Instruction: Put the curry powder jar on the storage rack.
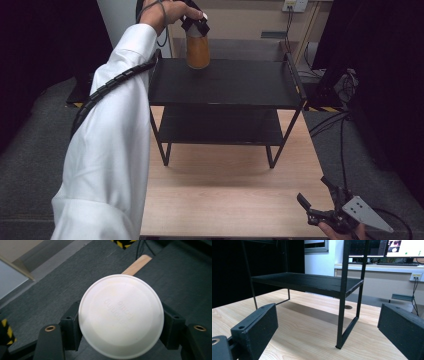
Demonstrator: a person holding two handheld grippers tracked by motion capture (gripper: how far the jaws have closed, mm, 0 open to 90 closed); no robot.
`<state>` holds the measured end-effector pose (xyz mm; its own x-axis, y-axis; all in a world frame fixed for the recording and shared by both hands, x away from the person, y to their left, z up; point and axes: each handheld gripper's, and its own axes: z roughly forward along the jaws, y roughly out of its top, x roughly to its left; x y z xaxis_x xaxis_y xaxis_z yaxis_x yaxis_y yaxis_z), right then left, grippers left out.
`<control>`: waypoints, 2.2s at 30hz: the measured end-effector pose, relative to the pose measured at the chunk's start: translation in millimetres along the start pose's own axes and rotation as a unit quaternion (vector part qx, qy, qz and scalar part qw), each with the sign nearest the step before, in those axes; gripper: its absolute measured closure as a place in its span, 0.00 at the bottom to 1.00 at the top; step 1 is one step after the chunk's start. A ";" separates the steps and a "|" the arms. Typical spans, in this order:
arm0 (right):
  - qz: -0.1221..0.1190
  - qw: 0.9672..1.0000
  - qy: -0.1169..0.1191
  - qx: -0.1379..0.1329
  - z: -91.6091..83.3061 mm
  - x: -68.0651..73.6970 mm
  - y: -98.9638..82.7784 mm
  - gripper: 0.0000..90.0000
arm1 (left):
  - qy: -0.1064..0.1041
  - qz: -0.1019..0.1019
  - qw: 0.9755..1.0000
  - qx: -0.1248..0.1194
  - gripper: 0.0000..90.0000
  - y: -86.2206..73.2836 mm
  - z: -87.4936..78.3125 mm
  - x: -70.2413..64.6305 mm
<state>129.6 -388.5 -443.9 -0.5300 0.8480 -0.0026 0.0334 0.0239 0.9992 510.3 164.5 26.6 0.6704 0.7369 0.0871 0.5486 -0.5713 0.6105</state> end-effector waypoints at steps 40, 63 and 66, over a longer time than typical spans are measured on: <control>-0.011 1.000 0.009 0.004 5.1 5.2 3.7 0.03 | -0.061 0.164 0.983 -0.056 0.05 -125.2 -114.4 -71.8; -0.014 1.000 0.012 0.004 9.6 3.4 4.7 0.03 | -0.069 0.172 0.981 -0.063 0.06 -176.6 -128.6 -87.6; -0.016 1.000 0.013 0.003 9.9 3.3 4.7 0.03 | -0.066 0.170 0.981 -0.059 0.06 -176.6 -126.7 -86.2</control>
<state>136.3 -380.3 -439.6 -0.5529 0.8326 -0.0325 0.0215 0.0533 0.9983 292.3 247.7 11.0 0.8682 0.4528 0.2031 0.2251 -0.7239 0.6521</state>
